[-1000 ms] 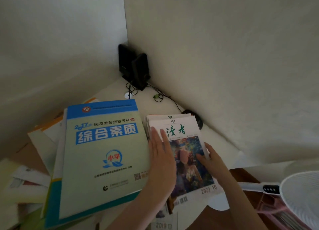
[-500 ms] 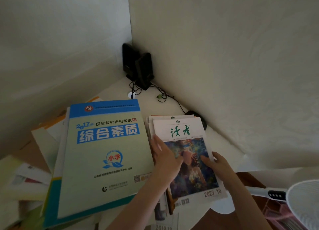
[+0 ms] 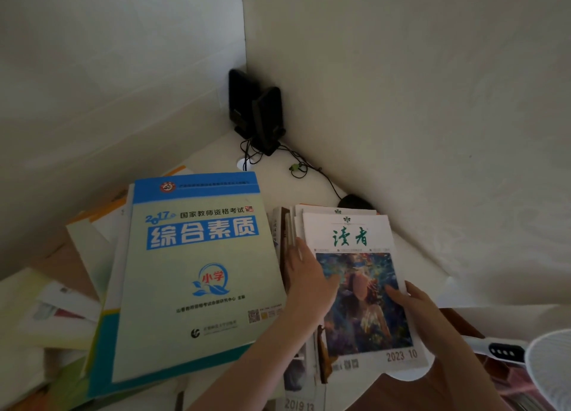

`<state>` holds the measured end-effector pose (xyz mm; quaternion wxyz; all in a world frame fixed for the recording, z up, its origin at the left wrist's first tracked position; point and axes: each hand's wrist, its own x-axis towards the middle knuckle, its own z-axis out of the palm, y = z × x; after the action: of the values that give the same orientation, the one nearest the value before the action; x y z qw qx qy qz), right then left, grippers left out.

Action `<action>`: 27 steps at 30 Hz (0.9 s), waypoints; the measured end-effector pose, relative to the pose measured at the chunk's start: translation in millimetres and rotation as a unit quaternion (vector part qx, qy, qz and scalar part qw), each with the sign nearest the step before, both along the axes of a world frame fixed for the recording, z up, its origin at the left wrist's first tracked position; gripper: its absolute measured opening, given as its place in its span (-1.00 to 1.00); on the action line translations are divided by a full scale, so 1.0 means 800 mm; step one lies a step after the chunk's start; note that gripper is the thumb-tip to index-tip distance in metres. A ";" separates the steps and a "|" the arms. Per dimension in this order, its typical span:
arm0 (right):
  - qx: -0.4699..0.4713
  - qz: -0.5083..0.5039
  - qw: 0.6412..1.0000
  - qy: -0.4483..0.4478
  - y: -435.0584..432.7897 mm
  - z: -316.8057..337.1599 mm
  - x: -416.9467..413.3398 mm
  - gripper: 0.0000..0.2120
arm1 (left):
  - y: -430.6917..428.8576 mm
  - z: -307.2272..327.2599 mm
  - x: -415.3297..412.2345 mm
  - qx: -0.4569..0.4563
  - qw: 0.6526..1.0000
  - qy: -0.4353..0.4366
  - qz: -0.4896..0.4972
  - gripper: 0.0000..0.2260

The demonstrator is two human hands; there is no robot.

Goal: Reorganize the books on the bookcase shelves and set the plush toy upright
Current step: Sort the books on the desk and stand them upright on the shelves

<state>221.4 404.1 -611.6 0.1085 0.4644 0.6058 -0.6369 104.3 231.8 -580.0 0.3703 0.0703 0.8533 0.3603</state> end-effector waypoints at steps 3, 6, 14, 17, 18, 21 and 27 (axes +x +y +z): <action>0.025 0.033 0.999 -0.008 -0.002 0.001 -0.008 -0.63 | 0.002 -0.008 0.001 -0.004 1.000 -0.014 0.025 -0.11; 0.081 0.042 0.996 -0.006 -0.006 0.003 -0.009 -0.61 | 0.001 -0.012 0.002 -0.001 1.000 0.000 0.015 -0.12; 0.152 0.020 0.987 0.056 -0.011 0.022 0.001 -0.63 | 0.000 -0.018 0.015 0.055 0.998 0.001 0.013 -0.11; 0.119 0.004 0.988 0.094 -0.014 0.028 0.003 -0.45 | 0.004 -0.016 0.018 0.079 0.996 0.010 0.044 -0.09; 0.105 -0.005 0.989 0.107 -0.016 0.031 0.003 -0.44 | 0.004 -0.014 0.019 0.098 0.994 0.005 0.057 -0.09; 0.062 -0.036 0.984 0.163 -0.015 0.039 0.003 -0.32 | 0.003 0.000 0.021 0.150 0.985 0.024 0.082 -0.08; -0.013 -0.107 0.965 0.237 -0.012 0.054 0.012 -0.68 | 0.001 0.049 -0.011 0.201 0.966 0.025 0.161 -0.16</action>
<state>230.7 394.7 -568.4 -0.1009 0.3603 0.5525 -0.7448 95.2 232.6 -541.1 0.2641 0.0141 0.7726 0.5772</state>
